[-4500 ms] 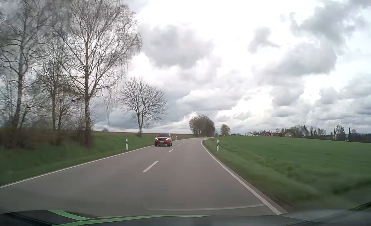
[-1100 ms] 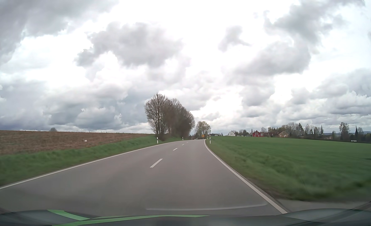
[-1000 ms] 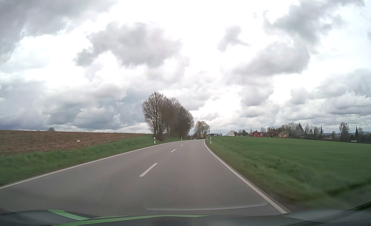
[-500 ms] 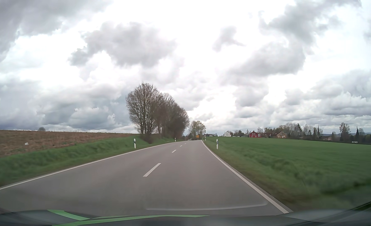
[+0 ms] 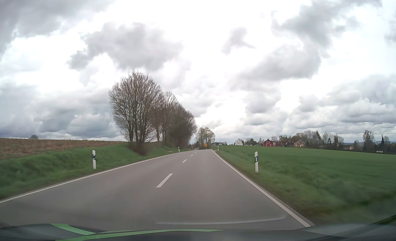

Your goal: Follow the waypoints while adhering to traffic rules and regulations

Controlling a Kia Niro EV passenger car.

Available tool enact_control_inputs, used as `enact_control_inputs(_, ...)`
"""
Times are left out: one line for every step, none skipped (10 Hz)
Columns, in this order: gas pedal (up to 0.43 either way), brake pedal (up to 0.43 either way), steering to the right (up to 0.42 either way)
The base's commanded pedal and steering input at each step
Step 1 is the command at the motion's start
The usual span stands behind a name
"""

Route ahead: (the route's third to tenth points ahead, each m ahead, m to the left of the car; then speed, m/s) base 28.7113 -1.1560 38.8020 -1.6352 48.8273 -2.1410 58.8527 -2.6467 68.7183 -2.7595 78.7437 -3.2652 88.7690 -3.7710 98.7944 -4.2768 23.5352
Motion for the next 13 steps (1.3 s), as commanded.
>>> enact_control_inputs(0.047,0.000,0.010)
enact_control_inputs(0.000,0.000,0.010)
enact_control_inputs(0.000,0.000,0.009)
enact_control_inputs(0.000,0.000,0.009)
enact_control_inputs(0.000,0.000,0.008)
enact_control_inputs(0.000,0.000,0.008)
enact_control_inputs(0.000,0.000,0.007)
enact_control_inputs(0.000,0.000,0.007)
enact_control_inputs(0.000,0.000,0.006)
enact_control_inputs(0.000,0.000,0.006)
enact_control_inputs(0.000,0.000,0.006)
enact_control_inputs(0.000,0.000,0.005)
enact_control_inputs(0.000,0.000,0.005)
